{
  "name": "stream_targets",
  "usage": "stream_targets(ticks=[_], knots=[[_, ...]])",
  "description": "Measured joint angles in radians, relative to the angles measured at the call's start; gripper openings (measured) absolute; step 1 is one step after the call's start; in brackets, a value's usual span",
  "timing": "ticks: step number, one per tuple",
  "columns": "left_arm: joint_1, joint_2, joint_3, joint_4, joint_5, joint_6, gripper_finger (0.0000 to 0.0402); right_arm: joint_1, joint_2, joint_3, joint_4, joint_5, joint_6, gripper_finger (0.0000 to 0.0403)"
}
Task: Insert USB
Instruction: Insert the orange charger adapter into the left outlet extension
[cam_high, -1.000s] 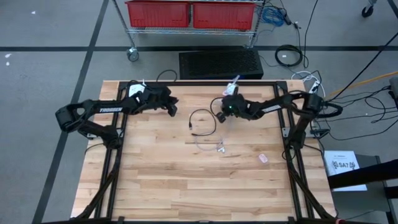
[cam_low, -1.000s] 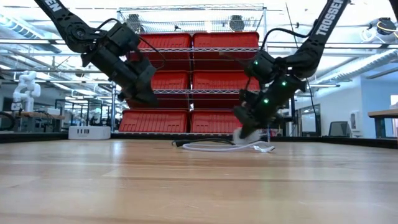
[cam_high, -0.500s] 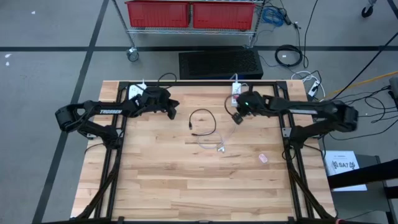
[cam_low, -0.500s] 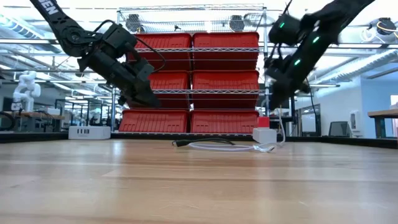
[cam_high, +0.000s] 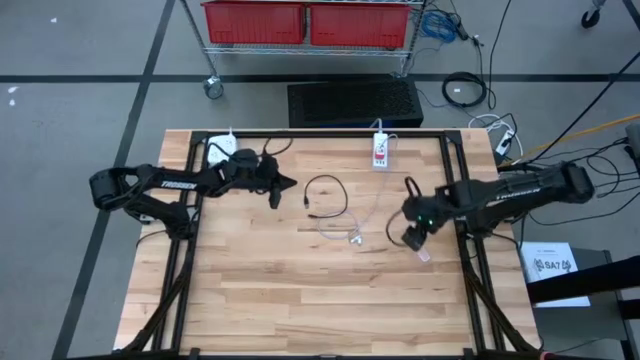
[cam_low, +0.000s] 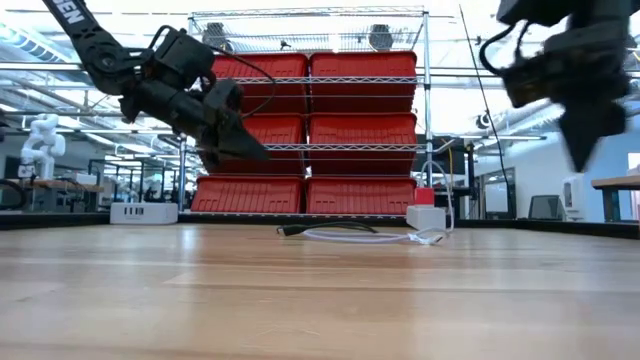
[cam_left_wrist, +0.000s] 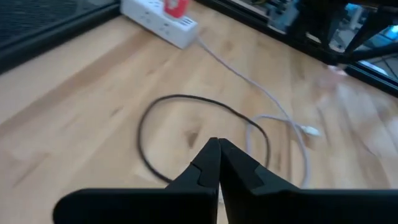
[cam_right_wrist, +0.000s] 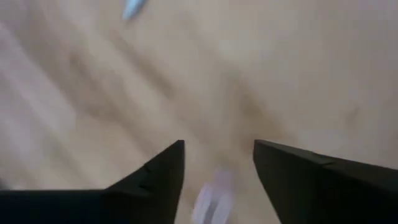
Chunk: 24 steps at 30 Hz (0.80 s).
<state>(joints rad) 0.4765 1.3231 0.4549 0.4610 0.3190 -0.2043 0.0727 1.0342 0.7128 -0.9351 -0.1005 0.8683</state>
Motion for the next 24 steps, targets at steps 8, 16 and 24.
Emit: stream_targets(ticks=[8, 16, 24], knots=[[-0.08, 0.0, 0.0, 0.004, 0.002, 0.0, 0.0061, 0.179, 0.024, 0.0, -0.121, -0.053, 0.234, 0.0241], [-0.124, 0.0, 0.0, 0.006, 0.001, -0.024, 0.012, 0.204, 0.109, 0.0, -0.091, -0.062, 0.233, 0.0242], [-0.137, 0.0, 0.0, 0.009, -0.015, -0.026, 0.0137, 0.204, 0.231, 0.0, -0.055, -0.119, 0.211, 0.0242]])
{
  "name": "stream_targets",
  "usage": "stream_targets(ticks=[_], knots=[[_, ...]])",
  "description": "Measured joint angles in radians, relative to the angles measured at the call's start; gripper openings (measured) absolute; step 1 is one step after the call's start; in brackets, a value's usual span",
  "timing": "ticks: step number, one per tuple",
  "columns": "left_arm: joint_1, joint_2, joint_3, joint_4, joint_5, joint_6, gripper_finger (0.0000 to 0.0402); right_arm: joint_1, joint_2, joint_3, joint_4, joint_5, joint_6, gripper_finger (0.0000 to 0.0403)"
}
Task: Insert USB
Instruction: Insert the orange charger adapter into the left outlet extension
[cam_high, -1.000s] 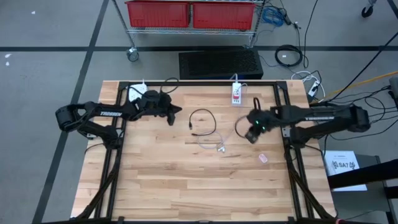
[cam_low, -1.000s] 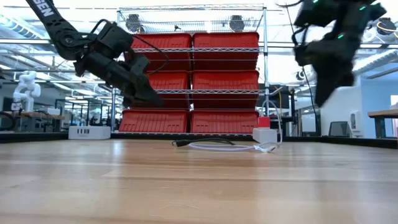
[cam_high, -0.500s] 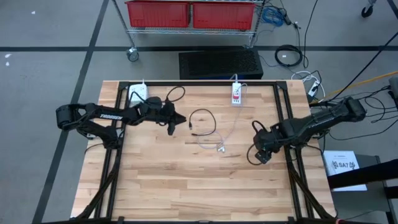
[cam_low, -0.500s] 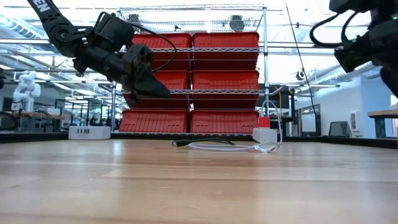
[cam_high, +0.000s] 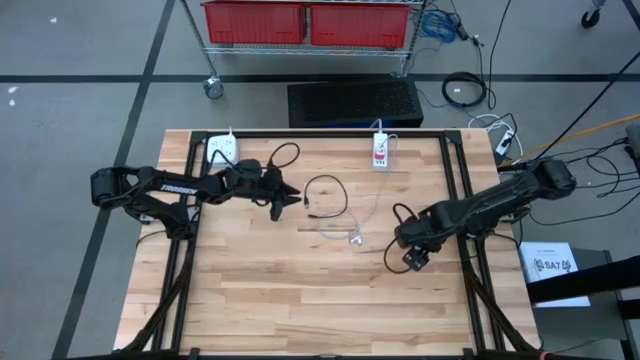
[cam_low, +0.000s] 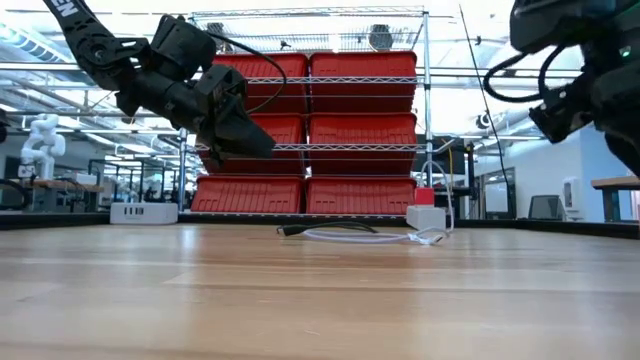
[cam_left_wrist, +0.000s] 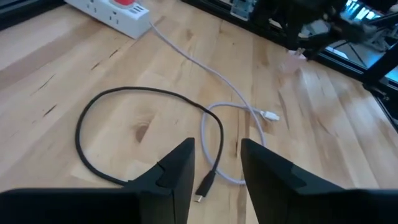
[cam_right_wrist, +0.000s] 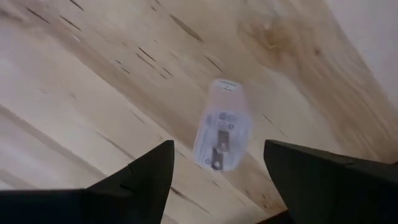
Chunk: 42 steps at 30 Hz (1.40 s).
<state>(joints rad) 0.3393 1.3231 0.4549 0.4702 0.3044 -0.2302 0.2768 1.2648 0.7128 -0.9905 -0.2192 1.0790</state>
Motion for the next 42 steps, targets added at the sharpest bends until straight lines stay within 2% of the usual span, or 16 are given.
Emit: stream_targets(ticks=[4, 6, 9, 13, 16, 18, 22, 27, 30, 37, 40, 42], knots=[[0.0, 0.0, 0.0, 0.0, -0.019, 0.0, 0.0137, -0.004, 0.07, 0.0, 0.057, -0.002, -0.034, 0.0239], [0.0, 0.0, 0.0, 0.0, -0.02, 0.0, 0.0137, -0.008, 0.103, 0.0, 0.09, -0.01, -0.055, 0.0225], [0.0, 0.0, 0.0, -0.006, -0.02, 0.0, 0.0137, -0.009, 0.141, 0.0, 0.158, -0.044, -0.102, 0.0178], [0.0, 0.0, 0.0, -0.02, -0.021, 0.005, 0.0137, -0.009, 0.163, 0.002, 0.213, -0.099, -0.16, 0.0092], [0.0, 0.0, 0.0, -0.023, -0.021, 0.03, 0.0137, -0.008, 0.157, 0.002, 0.249, -0.095, -0.195, 0.0091], [-0.002, 0.0, 0.0, -0.017, -0.02, 0.07, 0.0137, -0.012, 0.135, 0.0, 0.276, -0.043, -0.206, 0.0091], [-0.031, 0.0, 0.0, 0.096, -0.001, 0.167, 0.0137, -0.039, 0.063, -0.001, 0.389, 0.133, -0.209, 0.0091], [-0.09, 0.0, 0.0, 0.343, 0.008, 0.332, 0.0137, -0.081, -0.023, -0.001, 0.618, 0.372, -0.282, 0.0091], [-0.107, 0.0, 0.0, 0.463, 0.008, 0.382, 0.0137, -0.108, -0.04, -0.001, 0.803, 0.449, -0.369, 0.0091], [-0.117, 0.0, 0.0, 0.506, 0.004, 0.441, 0.0137, -0.183, -0.026, -0.001, 1.176, 0.448, -0.552, 0.0091], [-0.153, 0.0, 0.0, 0.508, -0.016, 0.572, 0.0137, -0.222, -0.026, -0.001, 1.296, 0.404, -0.592, 0.0091], [-0.183, 0.0, 0.0, 0.511, -0.076, 0.682, 0.0137, -0.248, -0.026, -0.001, 1.364, 0.357, -0.596, 0.0091]])
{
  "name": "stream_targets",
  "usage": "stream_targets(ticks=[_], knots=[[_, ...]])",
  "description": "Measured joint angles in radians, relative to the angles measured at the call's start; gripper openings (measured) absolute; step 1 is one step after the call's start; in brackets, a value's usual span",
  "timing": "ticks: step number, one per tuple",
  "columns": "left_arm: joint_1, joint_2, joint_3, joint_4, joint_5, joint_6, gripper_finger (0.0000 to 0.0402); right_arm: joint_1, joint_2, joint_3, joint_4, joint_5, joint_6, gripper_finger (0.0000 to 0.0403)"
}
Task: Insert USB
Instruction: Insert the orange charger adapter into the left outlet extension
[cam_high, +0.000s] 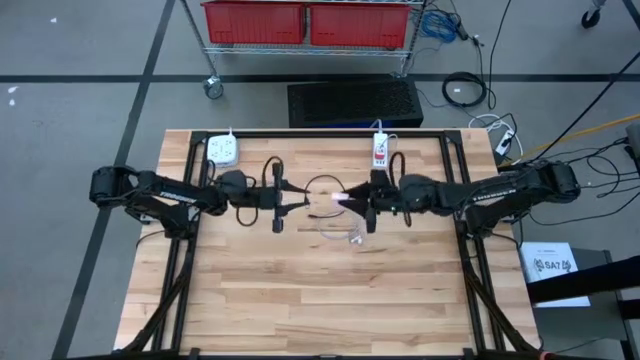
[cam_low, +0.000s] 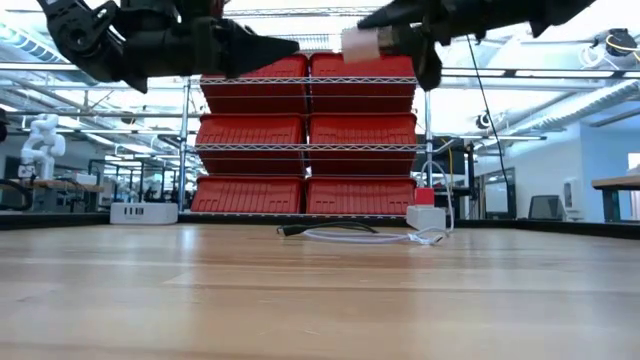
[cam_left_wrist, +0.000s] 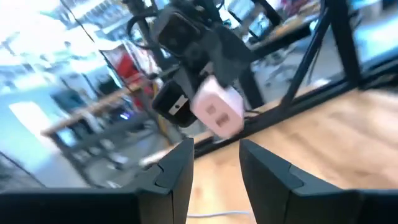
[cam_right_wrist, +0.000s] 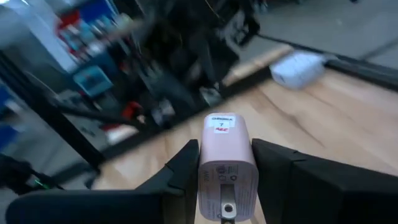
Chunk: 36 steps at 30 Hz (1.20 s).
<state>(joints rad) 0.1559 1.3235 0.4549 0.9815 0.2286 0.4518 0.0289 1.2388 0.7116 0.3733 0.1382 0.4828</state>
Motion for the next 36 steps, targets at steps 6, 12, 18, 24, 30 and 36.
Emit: stream_targets(ticks=[6, 12, 18, 24, 30, 36], knots=[[-0.061, 0.0, 0.029, 0.004, -0.194, 0.139, 0.0137, -0.055, 0.0, 0.0, 0.083, -0.069, 0.053, 0.0091], [-0.082, 0.018, 0.078, -0.001, -0.225, 0.21, 0.0137, -0.075, 0.032, 0.0, 0.135, -0.091, 0.139, 0.0091], [-0.088, 0.101, 0.132, -0.037, -0.233, 0.196, 0.0164, -0.081, 0.089, 0.001, 0.222, -0.115, 0.183, 0.0091], [-0.09, 0.123, 0.139, -0.012, -0.271, 0.157, 0.0221, -0.086, 0.095, 0.001, 0.223, -0.136, 0.217, 0.0091], [-0.112, 0.124, 0.139, 0.0, -0.27, 0.156, 0.0244, -0.094, 0.095, 0.001, 0.226, -0.149, 0.217, 0.0091], [-0.131, 0.124, 0.14, 0.002, -0.27, 0.156, 0.0244, -0.094, 0.096, 0.002, 0.225, -0.155, 0.213, 0.0091]])
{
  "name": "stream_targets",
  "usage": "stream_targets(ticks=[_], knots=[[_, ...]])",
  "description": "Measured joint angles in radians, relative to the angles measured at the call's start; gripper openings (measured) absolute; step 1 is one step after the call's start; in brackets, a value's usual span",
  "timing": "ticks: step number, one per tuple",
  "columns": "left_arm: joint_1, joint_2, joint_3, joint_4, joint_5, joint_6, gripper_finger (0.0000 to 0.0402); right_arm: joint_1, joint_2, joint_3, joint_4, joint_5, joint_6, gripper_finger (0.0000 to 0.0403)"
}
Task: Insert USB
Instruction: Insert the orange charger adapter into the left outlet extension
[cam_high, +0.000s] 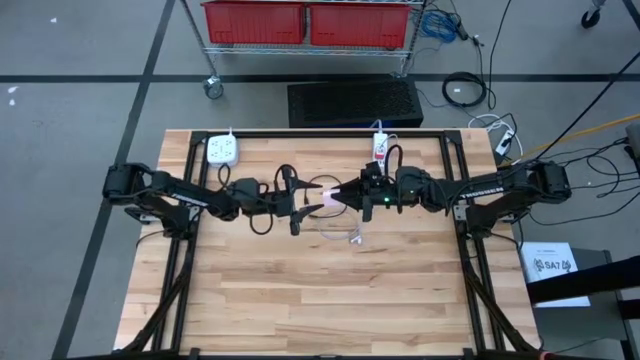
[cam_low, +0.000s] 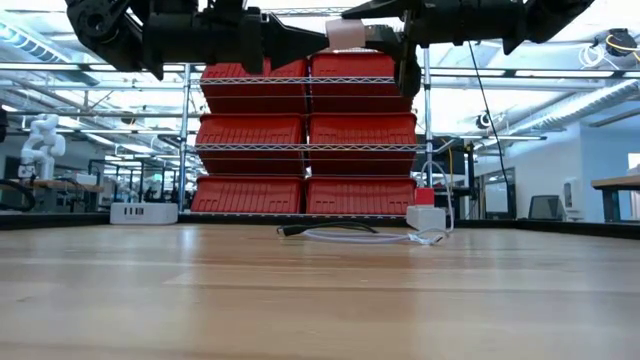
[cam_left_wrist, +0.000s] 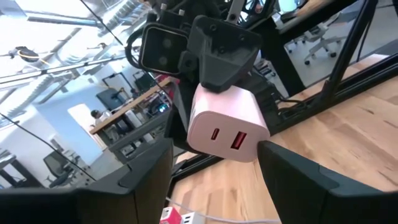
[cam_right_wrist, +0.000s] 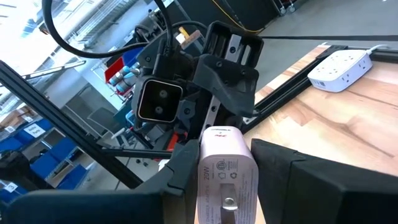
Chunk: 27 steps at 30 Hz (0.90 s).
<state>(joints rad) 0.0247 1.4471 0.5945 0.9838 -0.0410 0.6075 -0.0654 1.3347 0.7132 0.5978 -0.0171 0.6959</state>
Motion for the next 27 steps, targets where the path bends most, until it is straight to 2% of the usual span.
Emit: stream_targets(ticks=[11, 14, 20, 27], knots=[[-0.013, -0.001, 0.005, 0.021, 0.01, -0.005, 0.0245, -0.014, 0.001, 0.0, -0.003, 0.001, -0.02, 0.0091], [-0.013, -0.002, 0.005, 0.018, -0.017, -0.039, 0.0245, -0.026, 0.0, 0.0, 0.0, -0.004, -0.036, 0.0091], [0.022, -0.002, 0.004, -0.011, -0.029, -0.325, 0.0245, -0.034, 0.0, 0.0, 0.005, -0.039, -0.121, 0.0091], [0.067, 0.044, 0.003, 0.1, 0.08, -0.672, 0.0245, -0.03, 0.001, 0.0, 0.016, -0.008, -0.256, 0.0091]])
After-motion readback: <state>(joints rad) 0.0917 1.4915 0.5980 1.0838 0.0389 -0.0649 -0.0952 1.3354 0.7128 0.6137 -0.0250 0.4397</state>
